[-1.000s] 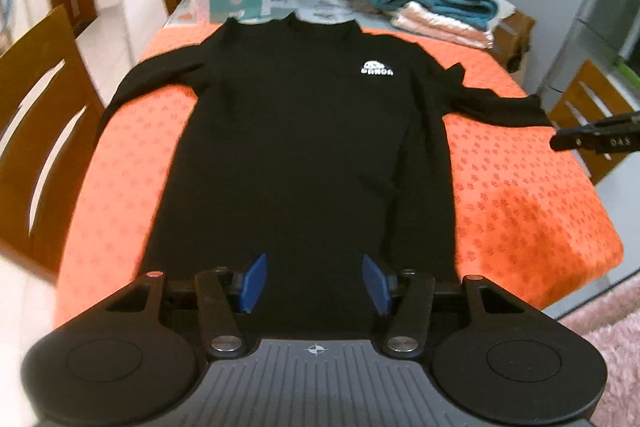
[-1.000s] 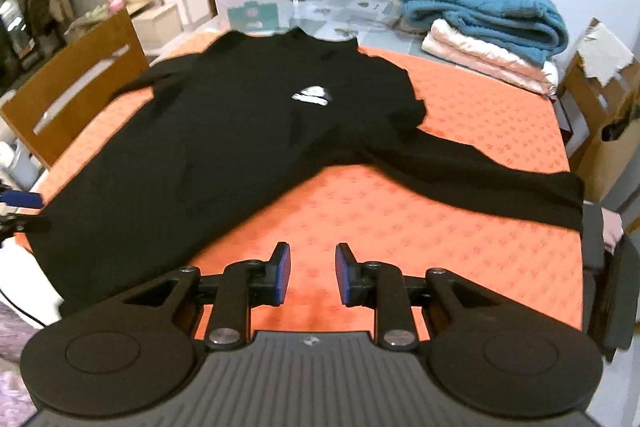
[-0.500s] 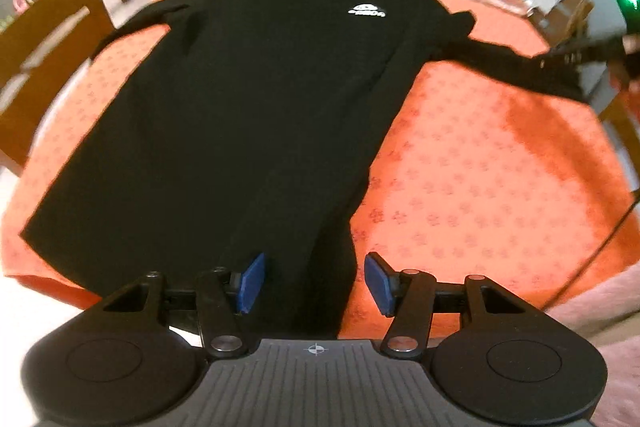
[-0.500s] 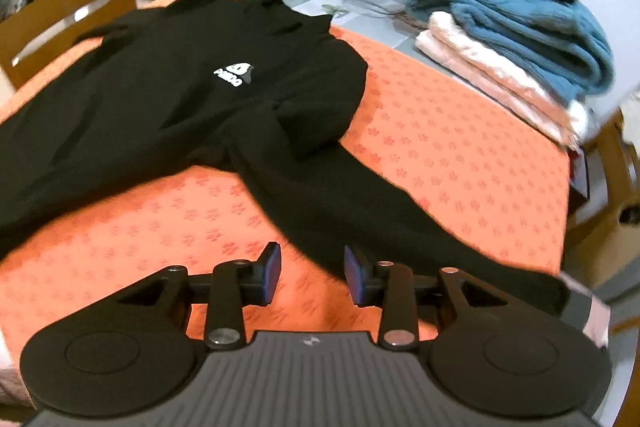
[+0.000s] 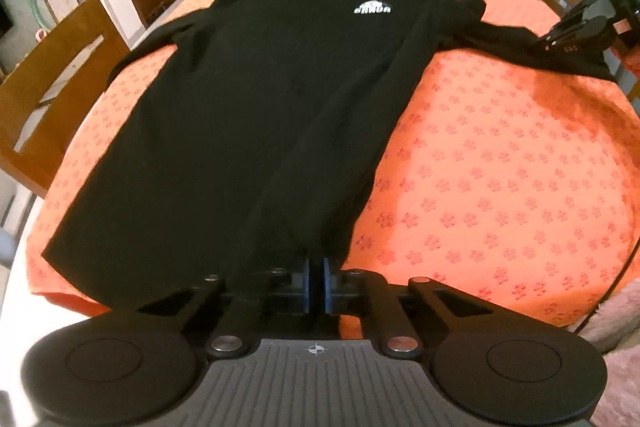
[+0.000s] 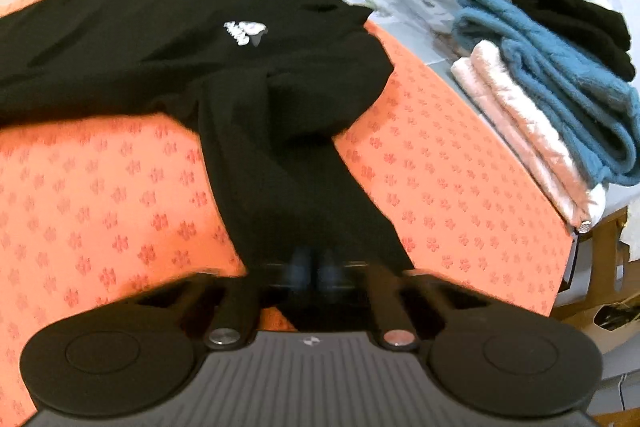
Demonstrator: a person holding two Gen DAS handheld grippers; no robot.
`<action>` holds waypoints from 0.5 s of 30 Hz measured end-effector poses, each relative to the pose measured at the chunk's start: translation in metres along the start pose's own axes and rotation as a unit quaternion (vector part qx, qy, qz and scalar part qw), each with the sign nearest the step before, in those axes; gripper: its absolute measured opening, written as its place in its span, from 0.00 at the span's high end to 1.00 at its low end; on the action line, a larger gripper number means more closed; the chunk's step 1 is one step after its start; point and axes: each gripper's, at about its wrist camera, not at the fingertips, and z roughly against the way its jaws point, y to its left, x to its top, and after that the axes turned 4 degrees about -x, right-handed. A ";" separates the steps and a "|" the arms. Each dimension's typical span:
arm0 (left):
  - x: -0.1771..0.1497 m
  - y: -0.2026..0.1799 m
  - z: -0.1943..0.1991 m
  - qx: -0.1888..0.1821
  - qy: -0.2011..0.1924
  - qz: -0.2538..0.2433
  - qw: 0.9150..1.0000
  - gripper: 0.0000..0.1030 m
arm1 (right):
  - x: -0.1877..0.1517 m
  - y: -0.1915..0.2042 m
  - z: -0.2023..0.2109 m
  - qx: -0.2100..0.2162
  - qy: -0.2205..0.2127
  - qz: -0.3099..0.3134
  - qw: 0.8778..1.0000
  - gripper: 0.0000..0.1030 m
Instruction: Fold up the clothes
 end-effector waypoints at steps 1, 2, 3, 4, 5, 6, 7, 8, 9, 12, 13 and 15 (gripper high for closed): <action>0.002 -0.002 0.005 -0.004 -0.002 0.002 1.000 0.92 | -0.001 -0.005 0.005 -0.004 -0.007 -0.009 1.000 0.99; 0.004 -0.004 0.010 -0.008 -0.004 0.003 1.000 0.92 | -0.002 -0.010 0.010 -0.009 -0.014 -0.019 1.000 0.99; 0.006 -0.005 0.016 -0.017 -0.006 0.004 1.000 0.92 | -0.002 -0.015 0.015 -0.013 -0.021 -0.028 0.999 0.99; 0.008 -0.007 0.021 -0.026 -0.007 0.006 1.000 0.93 | -0.003 -0.020 0.020 -0.018 -0.028 -0.038 0.999 0.99; 0.010 -0.009 0.028 -0.037 -0.009 0.010 0.999 0.93 | -0.004 -0.026 0.025 -0.022 -0.035 -0.047 0.998 0.99; 0.012 -0.011 0.033 -0.047 -0.011 0.014 0.999 0.94 | -0.005 -0.031 0.030 -0.027 -0.042 -0.056 0.997 0.99; 0.014 -0.012 0.039 -0.065 -0.014 0.020 0.998 0.94 | -0.006 -0.038 0.037 -0.034 -0.047 -0.061 0.996 0.99; 0.016 -0.013 0.044 -0.082 -0.017 0.027 0.996 0.94 | -0.007 -0.046 0.044 -0.036 -0.050 -0.067 0.996 0.99; 0.018 -0.015 0.047 -0.097 -0.020 0.033 0.995 0.94 | -0.007 -0.053 0.049 -0.037 -0.052 -0.072 0.995 0.99; 0.022 -0.025 0.054 -0.126 -0.028 0.038 0.991 0.94 | -0.010 -0.071 0.052 -0.010 -0.039 -0.074 0.996 0.98; 0.023 -0.029 0.054 -0.130 -0.030 0.036 0.990 0.94 | -0.012 -0.072 0.051 0.003 -0.036 -0.072 0.997 0.98; 0.024 -0.035 0.053 -0.133 -0.033 0.037 0.990 0.94 | -0.015 -0.070 0.047 0.022 -0.029 -0.064 0.997 0.80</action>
